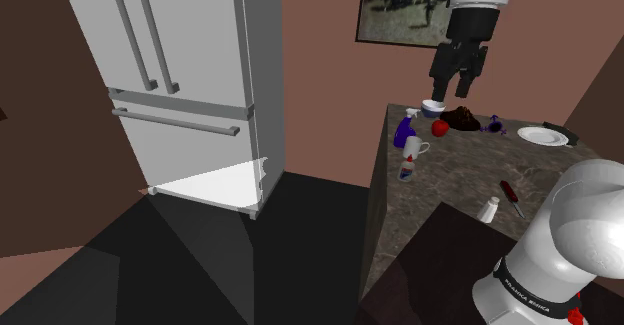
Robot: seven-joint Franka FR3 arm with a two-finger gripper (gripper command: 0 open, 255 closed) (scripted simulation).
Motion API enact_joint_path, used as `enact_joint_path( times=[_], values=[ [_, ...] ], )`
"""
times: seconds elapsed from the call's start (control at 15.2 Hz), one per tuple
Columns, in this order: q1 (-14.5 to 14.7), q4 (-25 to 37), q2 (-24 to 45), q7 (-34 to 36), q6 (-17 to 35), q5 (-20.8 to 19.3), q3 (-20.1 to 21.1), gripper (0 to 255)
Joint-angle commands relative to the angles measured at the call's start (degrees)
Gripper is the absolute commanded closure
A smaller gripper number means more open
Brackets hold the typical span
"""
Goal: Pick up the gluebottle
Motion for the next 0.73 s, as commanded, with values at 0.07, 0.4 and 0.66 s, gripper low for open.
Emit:
enact_joint_path(
  times=[0.07, 0.4, 0.66],
  values=[
    [0.02, -1.56, -0.13, -1.66, 1.21, -1.12, -0.61, 0],
    [-0.19, -8.54, 0.36, -9.69, 7.91, -6.95, -3.94, 0],
    [-0.67, -13.01, 2.3, -15.75, 14.18, -11.83, -6.97, 0]
  ],
)
